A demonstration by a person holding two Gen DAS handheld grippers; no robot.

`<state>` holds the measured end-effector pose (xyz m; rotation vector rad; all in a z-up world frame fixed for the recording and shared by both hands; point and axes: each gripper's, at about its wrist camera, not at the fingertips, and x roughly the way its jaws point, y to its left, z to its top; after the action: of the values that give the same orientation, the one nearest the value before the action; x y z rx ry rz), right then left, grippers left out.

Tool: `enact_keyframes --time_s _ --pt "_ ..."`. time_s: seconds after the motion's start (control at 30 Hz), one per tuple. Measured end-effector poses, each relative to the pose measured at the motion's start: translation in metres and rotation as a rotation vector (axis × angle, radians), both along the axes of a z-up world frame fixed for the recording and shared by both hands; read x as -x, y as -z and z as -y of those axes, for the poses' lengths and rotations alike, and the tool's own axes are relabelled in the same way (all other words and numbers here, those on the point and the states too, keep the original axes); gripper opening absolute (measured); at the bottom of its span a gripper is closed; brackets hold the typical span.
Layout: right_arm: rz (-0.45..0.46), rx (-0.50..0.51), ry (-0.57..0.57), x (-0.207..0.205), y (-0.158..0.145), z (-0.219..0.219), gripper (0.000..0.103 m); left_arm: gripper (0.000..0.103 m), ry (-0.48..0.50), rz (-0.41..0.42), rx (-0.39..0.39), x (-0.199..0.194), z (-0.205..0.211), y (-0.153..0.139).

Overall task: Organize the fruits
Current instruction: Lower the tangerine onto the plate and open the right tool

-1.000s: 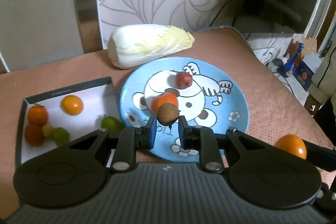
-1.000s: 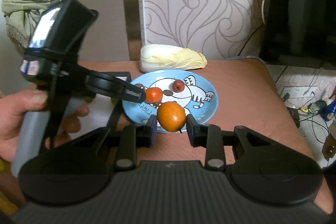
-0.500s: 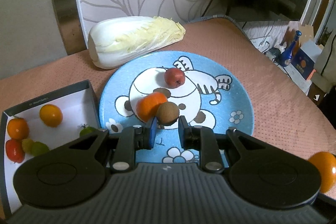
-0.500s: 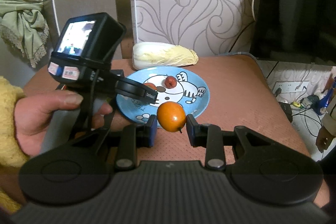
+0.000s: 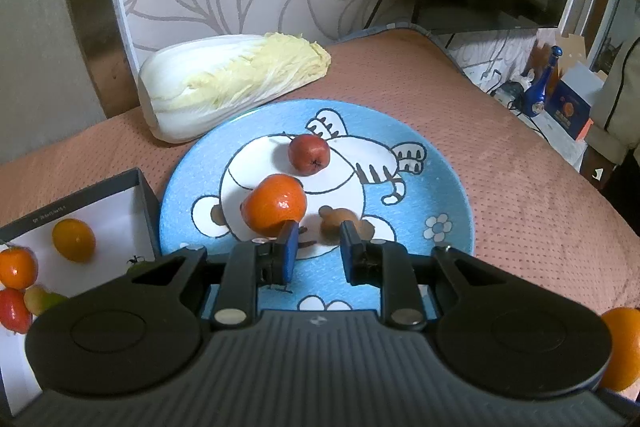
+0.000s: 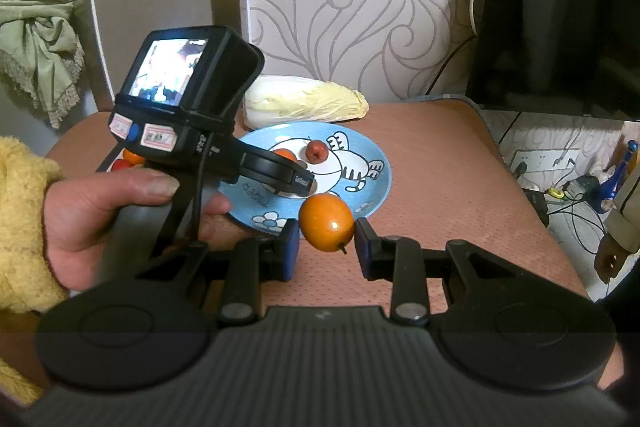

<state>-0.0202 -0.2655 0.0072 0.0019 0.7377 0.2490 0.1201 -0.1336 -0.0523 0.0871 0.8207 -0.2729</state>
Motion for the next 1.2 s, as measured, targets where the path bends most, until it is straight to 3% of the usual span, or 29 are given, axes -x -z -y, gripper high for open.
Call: enact_keyframes --time_s 0.07,0.23,0.73,1.2 --pt "0.000 -0.001 0.003 0.000 0.001 0.000 0.033 0.052 -0.007 0.009 -0.005 0.001 0.000 -0.002" --pt "0.003 -0.005 0.015 -0.003 0.004 0.001 0.033 0.065 -0.016 0.046 -0.010 0.008 -0.003 -0.011" --pt "0.002 -0.062 0.024 -0.039 0.026 0.011 0.033 0.070 -0.099 0.085 0.042 0.057 -0.049 -0.046" --pt "-0.115 -0.053 -0.084 -0.081 0.070 -0.029 0.033 0.070 -0.226 0.083 0.030 0.115 -0.102 -0.055"
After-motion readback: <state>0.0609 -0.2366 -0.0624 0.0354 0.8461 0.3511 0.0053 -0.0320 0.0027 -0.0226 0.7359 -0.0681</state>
